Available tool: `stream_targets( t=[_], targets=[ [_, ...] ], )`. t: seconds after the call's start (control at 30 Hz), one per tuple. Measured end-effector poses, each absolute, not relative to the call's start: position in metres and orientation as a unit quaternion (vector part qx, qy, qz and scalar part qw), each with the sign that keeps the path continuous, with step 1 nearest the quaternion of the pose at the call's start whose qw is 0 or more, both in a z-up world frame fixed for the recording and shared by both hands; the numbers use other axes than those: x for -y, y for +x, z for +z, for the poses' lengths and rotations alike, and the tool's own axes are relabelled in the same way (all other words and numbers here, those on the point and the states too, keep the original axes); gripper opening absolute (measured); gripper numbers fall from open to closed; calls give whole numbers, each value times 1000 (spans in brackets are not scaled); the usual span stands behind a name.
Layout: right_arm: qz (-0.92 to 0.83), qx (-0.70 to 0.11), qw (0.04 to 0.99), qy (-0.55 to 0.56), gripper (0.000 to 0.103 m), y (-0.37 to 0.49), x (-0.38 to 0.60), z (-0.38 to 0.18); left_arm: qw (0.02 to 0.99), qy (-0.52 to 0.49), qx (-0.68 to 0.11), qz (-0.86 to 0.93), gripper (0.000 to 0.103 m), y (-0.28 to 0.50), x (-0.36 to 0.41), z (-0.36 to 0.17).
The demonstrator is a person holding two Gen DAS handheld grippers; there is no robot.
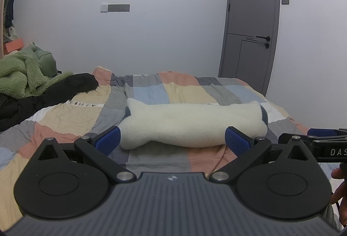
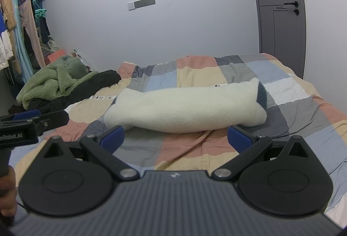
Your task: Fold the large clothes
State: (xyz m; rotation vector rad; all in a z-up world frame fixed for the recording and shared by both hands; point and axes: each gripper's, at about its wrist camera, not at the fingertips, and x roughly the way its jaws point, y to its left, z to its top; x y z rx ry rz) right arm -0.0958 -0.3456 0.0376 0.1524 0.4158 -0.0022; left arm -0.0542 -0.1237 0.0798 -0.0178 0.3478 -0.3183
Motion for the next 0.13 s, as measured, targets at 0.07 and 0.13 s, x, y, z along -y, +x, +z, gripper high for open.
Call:
stream_targets(
  t=[0.07,0.13],
  targets=[
    [-1,-206,976,75,103,-95,346,38,972,-9,-173,-157,103,-54,124,80],
    [-1,-206,976,75,103,-95,347,38,972,-9,-173,-157,103,-54,124,80]
  ],
)
